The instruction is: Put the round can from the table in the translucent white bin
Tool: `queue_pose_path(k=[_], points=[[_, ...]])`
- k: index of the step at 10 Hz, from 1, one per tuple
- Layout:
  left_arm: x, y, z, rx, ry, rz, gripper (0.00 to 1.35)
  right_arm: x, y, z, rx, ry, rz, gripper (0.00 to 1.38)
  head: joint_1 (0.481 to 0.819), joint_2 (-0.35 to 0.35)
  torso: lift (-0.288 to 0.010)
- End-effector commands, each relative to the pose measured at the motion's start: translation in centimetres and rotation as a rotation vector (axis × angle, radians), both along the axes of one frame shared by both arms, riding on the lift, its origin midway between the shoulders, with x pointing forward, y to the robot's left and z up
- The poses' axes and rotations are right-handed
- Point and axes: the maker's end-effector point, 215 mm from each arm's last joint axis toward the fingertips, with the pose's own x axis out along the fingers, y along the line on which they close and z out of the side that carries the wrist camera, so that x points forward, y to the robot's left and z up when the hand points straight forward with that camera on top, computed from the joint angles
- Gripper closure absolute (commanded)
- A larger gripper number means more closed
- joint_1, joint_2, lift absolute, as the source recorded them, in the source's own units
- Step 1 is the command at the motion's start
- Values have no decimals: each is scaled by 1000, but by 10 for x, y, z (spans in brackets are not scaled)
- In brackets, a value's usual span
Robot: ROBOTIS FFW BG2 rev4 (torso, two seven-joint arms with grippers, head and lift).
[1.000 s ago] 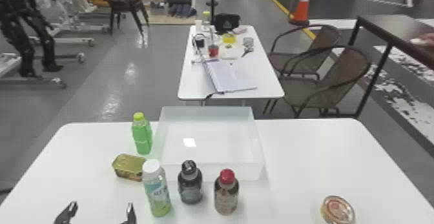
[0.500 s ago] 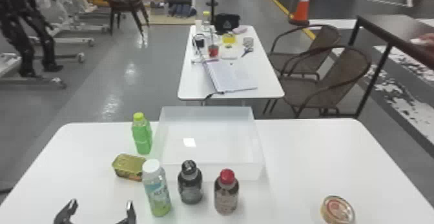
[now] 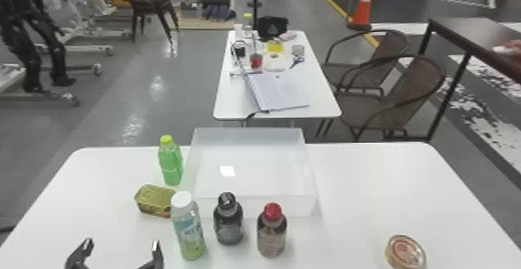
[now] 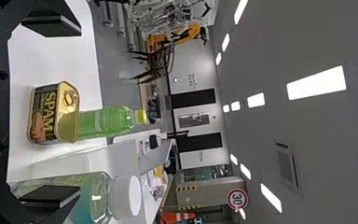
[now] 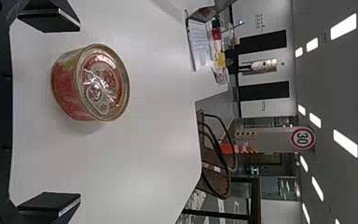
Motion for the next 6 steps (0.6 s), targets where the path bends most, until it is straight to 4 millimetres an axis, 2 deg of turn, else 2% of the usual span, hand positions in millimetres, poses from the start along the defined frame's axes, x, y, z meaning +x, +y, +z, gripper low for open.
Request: queue_pose_path(k=[1,3,6], points=[[0,0,0,-5,0,2,110,10,3,-2,5,5,13,24,549,0,-100],[1,0,1,-6,-4,0,110,32,12,-1,25,-11,49,105,549,0,-100],[1,-1,1,-11,-9,-3,110,46,13,1,18,-13,52,108,549,0,-100]])
